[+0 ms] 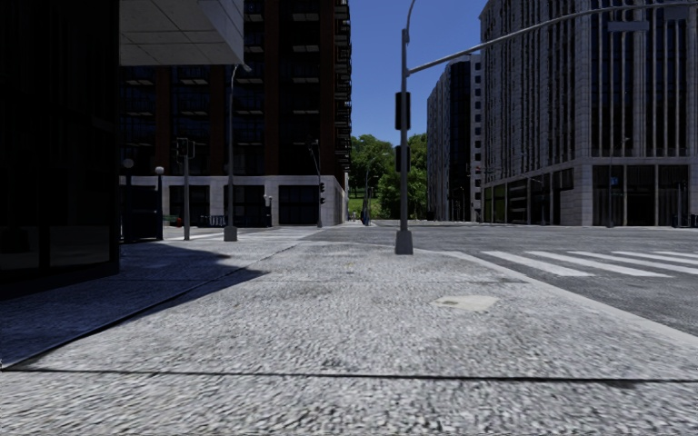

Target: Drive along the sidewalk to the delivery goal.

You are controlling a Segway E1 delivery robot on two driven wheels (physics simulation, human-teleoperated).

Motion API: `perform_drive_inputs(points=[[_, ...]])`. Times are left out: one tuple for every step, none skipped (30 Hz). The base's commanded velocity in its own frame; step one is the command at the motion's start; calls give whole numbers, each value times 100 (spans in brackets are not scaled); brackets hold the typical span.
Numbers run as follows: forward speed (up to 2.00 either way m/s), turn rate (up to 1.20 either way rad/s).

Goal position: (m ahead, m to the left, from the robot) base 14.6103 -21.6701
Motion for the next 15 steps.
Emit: perform_drive_inputs(points=[[200,0],[200,0],[200,0],[200,0],[200,0],[200,0],[200,0],[200,0],[200,0],[200,0],[200,0],[200,0],[200,0],[200,0],[200,0]])
